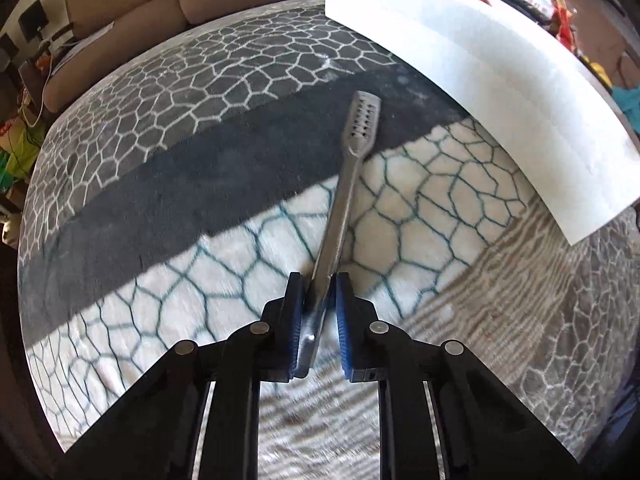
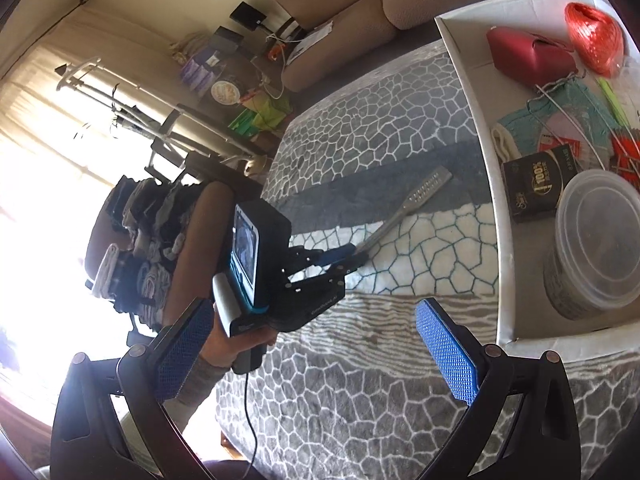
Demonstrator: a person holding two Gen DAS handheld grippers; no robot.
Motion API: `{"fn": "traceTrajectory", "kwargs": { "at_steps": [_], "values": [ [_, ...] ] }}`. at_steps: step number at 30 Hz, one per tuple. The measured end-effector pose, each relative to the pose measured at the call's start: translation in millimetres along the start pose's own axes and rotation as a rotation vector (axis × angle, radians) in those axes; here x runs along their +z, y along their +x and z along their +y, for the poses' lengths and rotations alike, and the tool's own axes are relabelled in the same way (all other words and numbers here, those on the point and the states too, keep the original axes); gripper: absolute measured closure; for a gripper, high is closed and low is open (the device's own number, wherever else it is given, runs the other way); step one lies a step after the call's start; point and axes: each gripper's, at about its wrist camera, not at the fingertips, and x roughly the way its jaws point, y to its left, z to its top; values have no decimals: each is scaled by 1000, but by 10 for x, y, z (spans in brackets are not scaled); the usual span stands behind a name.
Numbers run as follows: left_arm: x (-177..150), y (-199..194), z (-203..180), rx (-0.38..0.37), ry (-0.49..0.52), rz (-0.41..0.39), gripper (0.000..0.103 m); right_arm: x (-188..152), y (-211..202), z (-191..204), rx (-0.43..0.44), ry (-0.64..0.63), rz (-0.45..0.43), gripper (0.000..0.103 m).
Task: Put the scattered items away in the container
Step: 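Move the left tool to the silver perforated file and grasp it, then lift the file with the left tool and carry it over the white box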
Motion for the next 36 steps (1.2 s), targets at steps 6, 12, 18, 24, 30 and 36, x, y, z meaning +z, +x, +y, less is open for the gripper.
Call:
{"fn": "traceTrajectory", "kwargs": {
  "at_steps": [6, 12, 18, 24, 30, 36],
  "values": [
    [-731, -193, 260, -320, -510, 0, 91, -247, 368, 72, 79, 77, 69, 0],
    [-1246, -383, 84, -299, -612, -92, 91, -402, 812, 300, -122, -93, 106, 9],
    [-1273, -401, 24, -285, -613, -116, 91, -351, 1524, 96, -284, -94, 221, 34],
    [-1245, -359, 94, -343, -639, -120, 91, -185, 1788, -35, -302, -38, 247, 56],
    [-1247, -254, 245, -497, -732, -99, 91, -221, 1731, -123, -181, 40, 260, 91],
    [-1161, -245, 173, -502, -703, -94, 90, -339, 1744, -219, -136, 70, 277, 89]
  ]
}}
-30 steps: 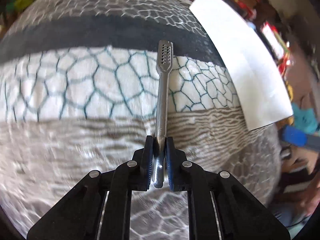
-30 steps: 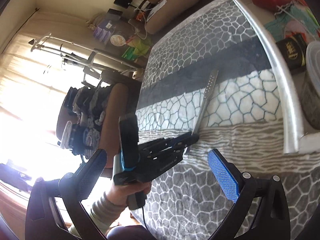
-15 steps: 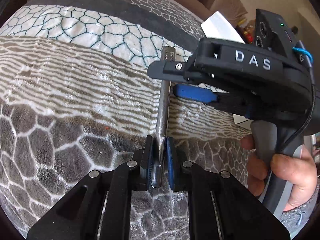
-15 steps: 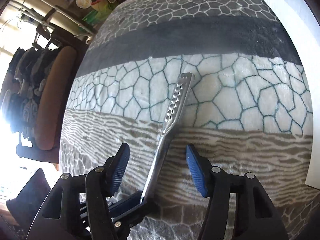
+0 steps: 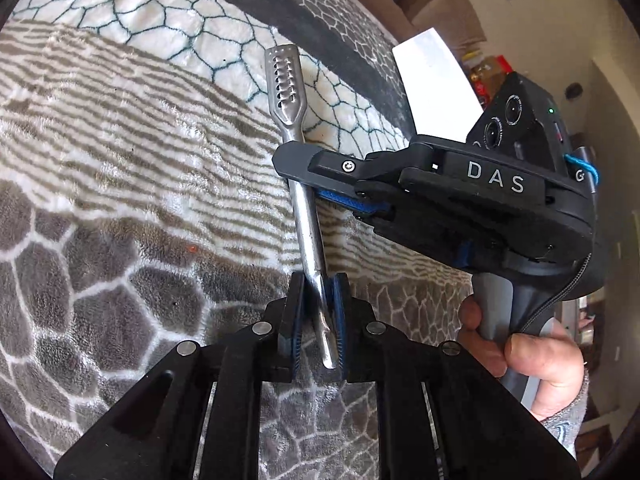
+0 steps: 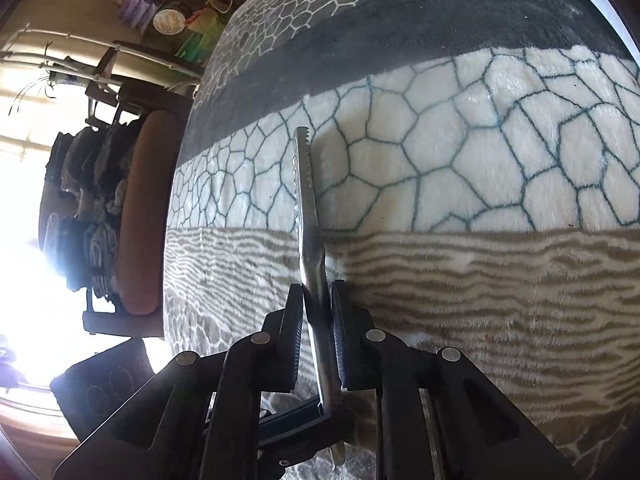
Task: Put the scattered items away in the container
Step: 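Lift the file with the left tool and carry it over the white box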
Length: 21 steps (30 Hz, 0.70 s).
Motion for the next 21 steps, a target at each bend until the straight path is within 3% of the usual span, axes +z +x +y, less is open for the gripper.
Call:
{"fn": "traceTrajectory", "kwargs": {
  "at_steps": [5, 9, 14, 16, 21],
  "values": [
    [11, 22, -132, -14, 6, -5, 89, 18, -26, 103, -32, -46, -10, 89],
    [25, -121, -431, -35, 85, -42, 88, -5, -302, 124, 26, -29, -79, 89],
    [121, -294, -1015, -103, 192, -90, 88, 25, -967, 118, 122, -11, -191, 89],
    [180, -310, -1326, -94, 261, -113, 88, 54, -1284, 83, 155, -5, -236, 89],
    [456, 39, -2142, -85, 357, -107, 89, 165, -2086, -163, 158, -5, -348, 89]
  ]
}}
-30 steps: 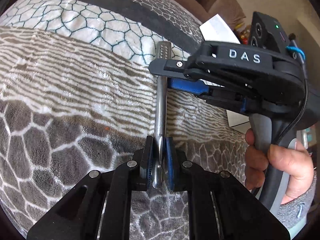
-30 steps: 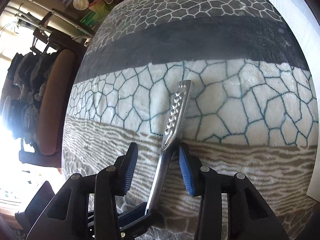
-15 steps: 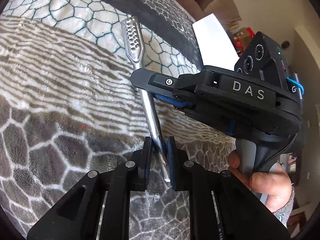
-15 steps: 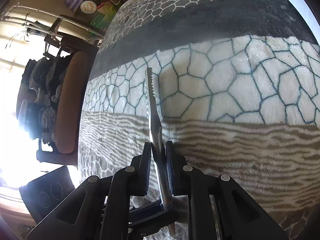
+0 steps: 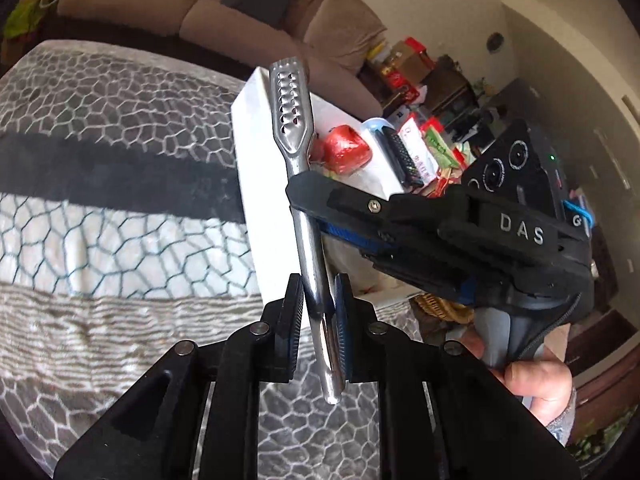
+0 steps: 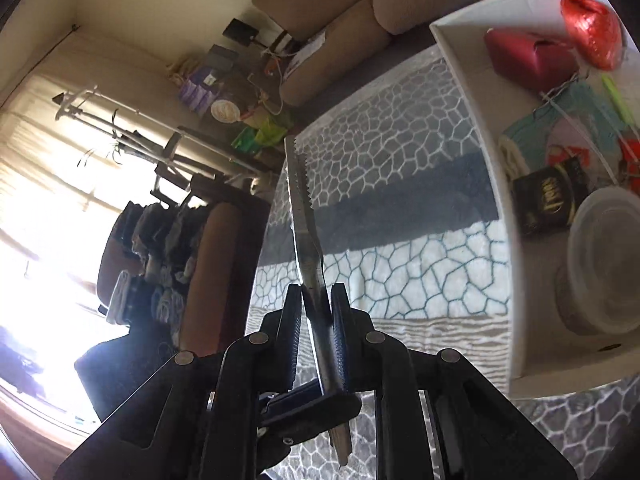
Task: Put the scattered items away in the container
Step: 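Lift the file with the left tool and carry it over the white box, then lower the file into the white box and open the left tool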
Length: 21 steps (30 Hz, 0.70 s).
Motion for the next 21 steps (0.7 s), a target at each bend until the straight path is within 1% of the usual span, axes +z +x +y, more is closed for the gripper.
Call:
{"fn": "traceTrajectory", "kwargs": {
  "at_steps": [3, 6, 8, 10, 12, 13, 15, 17, 19, 20, 21],
  "values": [
    [188, 438, -414, -6, 47, 28, 88, 210, -413, -290, -34, 20, -63, 89],
    [277, 929, -759, 8, 86, 76, 88, 385, -727, -723, -71, 71, -120, 89],
    [308, 1266, -879, 27, 101, 115, 88, 468, -904, -1068, -80, 127, -153, 89],
    [317, 1558, -949, 45, 98, 152, 88, 531, -997, -1371, -84, 173, -173, 88],
    [318, 1806, -960, 68, 95, 183, 88, 580, -1035, -1634, -97, 202, -175, 86],
    [307, 1904, -959, 87, 101, 193, 88, 596, -1038, -1743, -119, 211, -167, 86],
    [273, 2046, -927, 122, 111, 208, 87, 614, -1005, -1918, -132, 226, -151, 86],
    [216, 2066, -905, 148, 123, 199, 84, 619, -995, -2039, -137, 235, -137, 86],
    [176, 2008, -919, 170, 142, 184, 83, 596, -995, -2076, -147, 219, -127, 81],
    [161, 1953, -926, 177, 148, 174, 74, 577, -1003, -2067, -153, 205, -125, 73],
    [146, 1880, -931, 169, 149, 159, 64, 554, -1023, -2059, -161, 191, -126, 65]
  ]
}}
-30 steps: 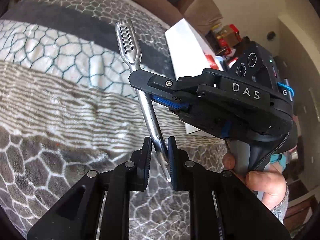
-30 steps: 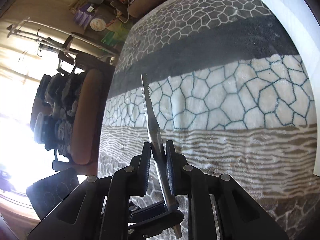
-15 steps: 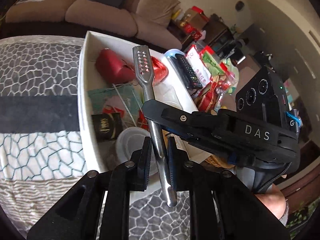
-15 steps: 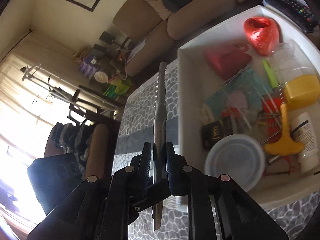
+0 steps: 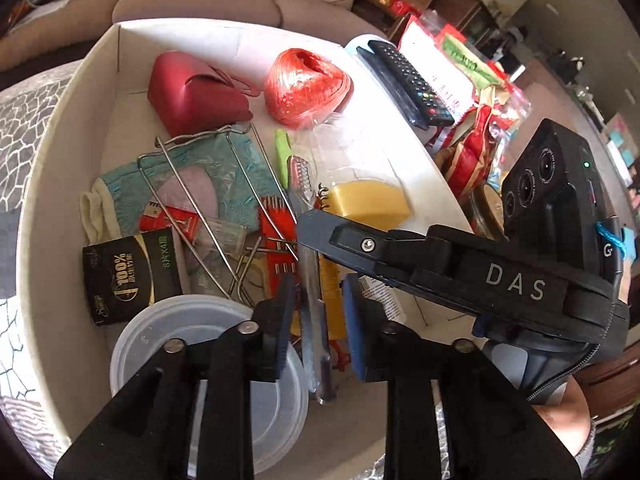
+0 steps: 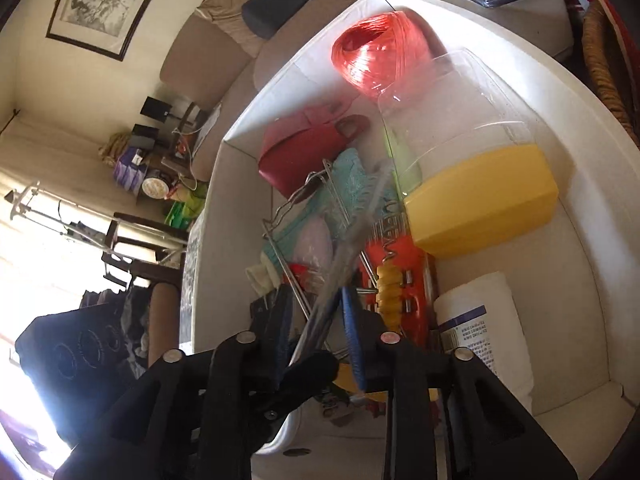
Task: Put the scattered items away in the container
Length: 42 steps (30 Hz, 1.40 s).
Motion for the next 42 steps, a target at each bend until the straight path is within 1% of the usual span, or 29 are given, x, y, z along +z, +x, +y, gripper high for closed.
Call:
{"fn": "traceTrajectory", "kwargs": {
  "at_steps": [1, 2, 3, 5, 6, 8, 10, 12, 13, 15, 18, 20, 22, 26, 31, 34, 39, 42],
  "values": [
    [-31, -82, 4, -14, -7, -18, 58, -26, -35, 5, -2, -7, -4, 61],
    [-67, -172, 11, -23, -18, -36, 50, -54, -80, 10, 6, -11, -7, 52],
    [-112, -268, 21, -26, -29, -51, 44, -84, -136, 19, 17, -15, -13, 48],
    [-211, -466, 39, -27, -48, -79, 40, -147, -272, 62, 21, -32, -29, 45],
    [-268, -567, 43, -23, -54, -91, 37, -177, -340, 104, 17, -44, -35, 42],
    [-395, -751, 26, -6, -55, -112, 34, -261, -503, 198, -13, -83, -55, 36],
    [-543, -916, -34, 27, -29, -129, 32, -377, -660, 302, -29, -122, -68, 35],
    [-713, -1064, -107, 66, -3, -142, 31, -512, -821, 382, -18, -141, -79, 35],
    [-810, -1132, -130, 76, 1, -145, 29, -595, -905, 423, -17, -153, -86, 35],
    [-1010, -1259, -163, 89, -5, -155, 22, -779, -1075, 512, -37, -193, -106, 35],
    [-1308, -1388, -186, 136, -20, -172, 19, -1084, -1304, 637, -83, -277, -156, 32],
    [-1461, -1391, -165, 169, -53, -173, 19, -1273, -1411, 698, -135, -335, -187, 29],
    [-1588, -1377, -137, 194, -88, -174, 19, -1416, -1466, 722, -185, -380, -203, 28],
    [-1780, -1314, -154, 253, -94, -176, 19, -1667, -1539, 732, -281, -448, -246, 28],
    [-1836, -1214, -154, 291, -119, -177, 19, -1840, -1517, 734, -386, -531, -254, 28],
    [-1847, -1095, -149, 328, -113, -185, 19, -1909, -1452, 656, -461, -582, -271, 28],
    [-1904, -804, -104, 397, -101, -174, 19, -1973, -1244, 349, -478, -568, -265, 28],
    [-1937, -639, -82, 435, -95, -173, 19, -1990, -1112, 169, -469, -551, -256, 28]
  ]
}}
